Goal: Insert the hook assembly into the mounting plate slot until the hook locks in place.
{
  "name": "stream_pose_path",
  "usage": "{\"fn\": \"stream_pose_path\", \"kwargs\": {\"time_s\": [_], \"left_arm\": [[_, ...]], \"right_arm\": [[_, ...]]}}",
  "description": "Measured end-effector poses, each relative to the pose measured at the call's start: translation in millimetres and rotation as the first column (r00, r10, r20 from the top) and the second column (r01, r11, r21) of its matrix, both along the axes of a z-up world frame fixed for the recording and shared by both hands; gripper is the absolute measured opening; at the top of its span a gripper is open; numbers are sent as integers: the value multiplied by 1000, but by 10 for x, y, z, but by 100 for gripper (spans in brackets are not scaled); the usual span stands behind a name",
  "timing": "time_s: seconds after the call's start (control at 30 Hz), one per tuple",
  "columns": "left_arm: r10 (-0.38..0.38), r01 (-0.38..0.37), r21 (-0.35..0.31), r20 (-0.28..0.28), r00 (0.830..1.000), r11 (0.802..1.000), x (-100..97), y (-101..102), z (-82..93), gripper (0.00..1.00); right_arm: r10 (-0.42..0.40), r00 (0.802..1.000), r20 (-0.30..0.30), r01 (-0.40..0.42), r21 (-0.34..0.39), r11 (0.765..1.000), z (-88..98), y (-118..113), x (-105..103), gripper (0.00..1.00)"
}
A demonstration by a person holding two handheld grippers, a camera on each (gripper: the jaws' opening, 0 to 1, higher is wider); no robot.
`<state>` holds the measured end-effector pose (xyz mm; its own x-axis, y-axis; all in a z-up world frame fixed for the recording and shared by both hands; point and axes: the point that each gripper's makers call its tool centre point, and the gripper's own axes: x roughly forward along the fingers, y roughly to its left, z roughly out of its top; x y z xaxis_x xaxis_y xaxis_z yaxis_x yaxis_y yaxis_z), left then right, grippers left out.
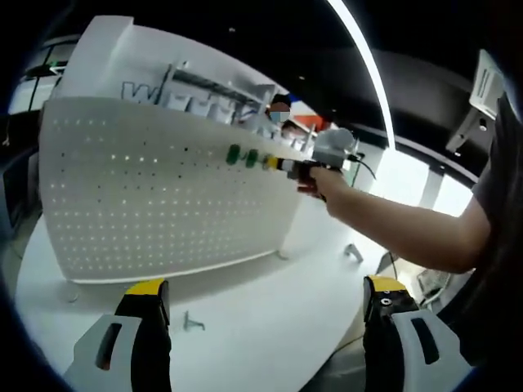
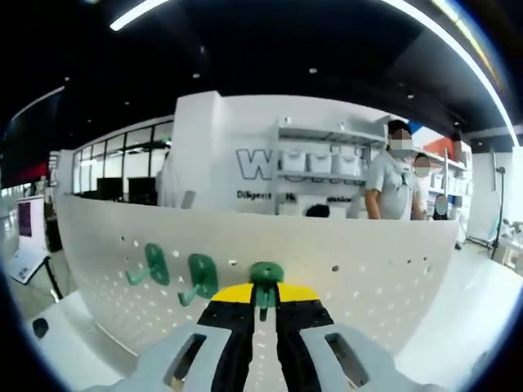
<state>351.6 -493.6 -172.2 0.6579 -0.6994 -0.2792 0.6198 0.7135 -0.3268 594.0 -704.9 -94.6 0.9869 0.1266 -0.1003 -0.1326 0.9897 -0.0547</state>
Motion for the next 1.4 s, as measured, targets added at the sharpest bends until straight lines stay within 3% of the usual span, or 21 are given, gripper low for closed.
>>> {"fn": "stream_pose_path", "kwargs": {"time_s": [0.1,0.43,0.6,0.67,1.03,1.4], "left_arm": [[-3,3,10,1,1000,1000,-15,7,-15,100],[9,-8,18,-4,1000,1000,-63,53,-48,100],[4,-3,51,-8,1000,999,-117,64,-138,100],[4,-3,54,-11,1000,999,-140,70,-167,100],[5,-2,78,-27,1000,997,-223,101,-261,100],[11,-8,77,-34,999,997,-243,129,-281,100]], "right_arm": [[-13,999,31,13,4,1000,133,-22,-10,18],[20,992,124,-20,-4,1000,620,39,-163,18],[69,987,143,-63,-46,997,752,140,-285,18],[95,988,123,-86,-79,993,685,171,-334,18],[143,990,4,-142,-69,987,105,213,-682,19],[202,972,-120,-211,-68,975,-491,303,-1064,20]]}}
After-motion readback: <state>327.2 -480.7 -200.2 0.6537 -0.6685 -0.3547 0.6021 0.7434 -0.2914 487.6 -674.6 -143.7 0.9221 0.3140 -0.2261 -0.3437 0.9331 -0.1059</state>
